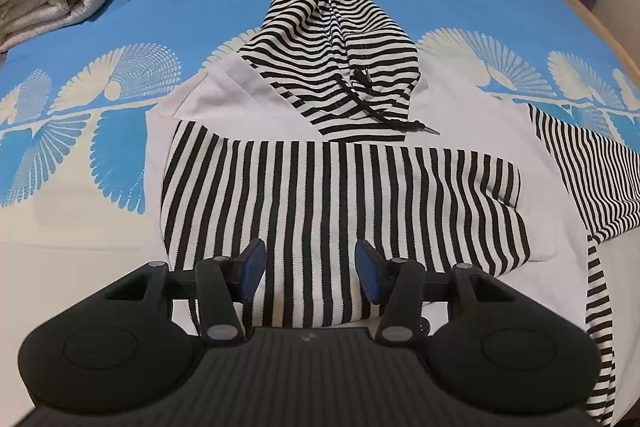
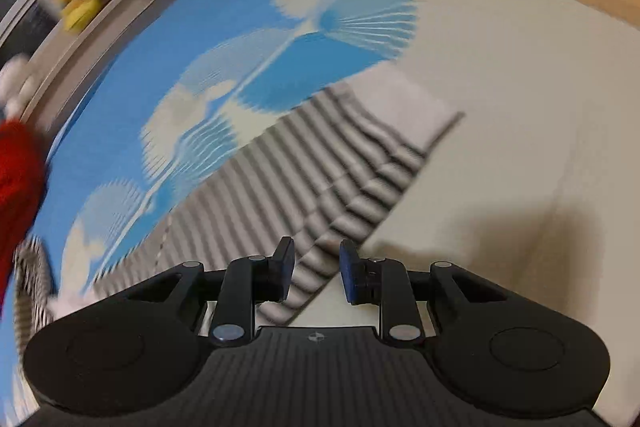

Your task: Fold small clothes

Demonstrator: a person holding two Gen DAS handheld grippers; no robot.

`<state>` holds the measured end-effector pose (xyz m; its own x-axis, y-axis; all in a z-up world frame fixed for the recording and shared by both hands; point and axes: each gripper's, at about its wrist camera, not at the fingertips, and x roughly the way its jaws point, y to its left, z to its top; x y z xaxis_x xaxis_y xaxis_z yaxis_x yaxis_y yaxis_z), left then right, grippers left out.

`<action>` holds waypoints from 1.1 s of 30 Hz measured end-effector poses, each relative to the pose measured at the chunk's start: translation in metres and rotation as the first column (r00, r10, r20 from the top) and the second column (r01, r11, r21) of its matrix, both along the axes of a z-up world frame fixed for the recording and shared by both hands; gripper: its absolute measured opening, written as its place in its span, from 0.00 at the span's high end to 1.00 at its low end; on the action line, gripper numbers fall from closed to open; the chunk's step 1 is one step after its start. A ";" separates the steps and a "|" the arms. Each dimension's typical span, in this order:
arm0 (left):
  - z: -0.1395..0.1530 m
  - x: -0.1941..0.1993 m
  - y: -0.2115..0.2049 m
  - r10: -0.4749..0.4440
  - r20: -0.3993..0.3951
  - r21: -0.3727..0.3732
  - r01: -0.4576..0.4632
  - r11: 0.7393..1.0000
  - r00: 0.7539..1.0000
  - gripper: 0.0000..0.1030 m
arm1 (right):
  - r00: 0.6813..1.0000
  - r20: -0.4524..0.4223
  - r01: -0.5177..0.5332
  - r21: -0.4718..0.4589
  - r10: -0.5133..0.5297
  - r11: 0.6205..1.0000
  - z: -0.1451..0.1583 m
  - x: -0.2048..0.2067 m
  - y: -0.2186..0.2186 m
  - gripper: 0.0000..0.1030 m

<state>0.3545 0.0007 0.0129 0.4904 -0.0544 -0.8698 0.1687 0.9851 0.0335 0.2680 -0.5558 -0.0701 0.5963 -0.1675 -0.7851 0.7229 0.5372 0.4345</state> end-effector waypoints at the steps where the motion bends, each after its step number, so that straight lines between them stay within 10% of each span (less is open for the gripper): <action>1: 0.000 0.001 0.001 0.002 -0.001 0.000 -0.002 1.000 1.000 0.47 | 0.999 -0.005 0.032 0.014 -0.031 0.999 -0.006 -0.001 -0.006 0.75; 12: 0.003 0.001 0.023 0.040 -0.002 -0.001 -0.040 0.999 0.999 0.47 | 0.981 0.039 0.186 0.065 -0.188 0.980 -0.037 0.013 -0.027 0.74; 15: 0.008 0.001 0.038 0.068 0.004 -0.012 -0.068 0.998 0.998 0.47 | 0.979 0.032 0.203 0.011 -0.203 0.979 -0.031 0.016 -0.021 0.95; 20: 0.019 -0.002 0.062 0.114 0.018 -0.032 -0.113 0.993 0.993 0.47 | 0.980 0.080 0.197 -0.203 -0.184 0.959 0.012 0.029 0.011 0.95; 24: 0.026 -0.006 0.083 0.154 0.025 -0.048 -0.153 0.987 0.988 0.47 | 0.982 0.156 -0.006 -0.530 0.104 0.848 0.074 0.056 0.104 0.96; 27: 0.031 -0.009 0.099 0.183 0.028 -0.061 -0.181 0.982 0.983 0.47 | 0.874 0.204 -0.209 -0.663 0.442 0.719 0.109 0.062 0.206 0.96; 33: 0.037 -0.013 0.131 0.235 0.022 -0.094 -0.232 0.968 0.972 0.47 | 0.347 0.238 -0.746 -0.517 0.907 0.421 0.103 0.059 0.384 0.80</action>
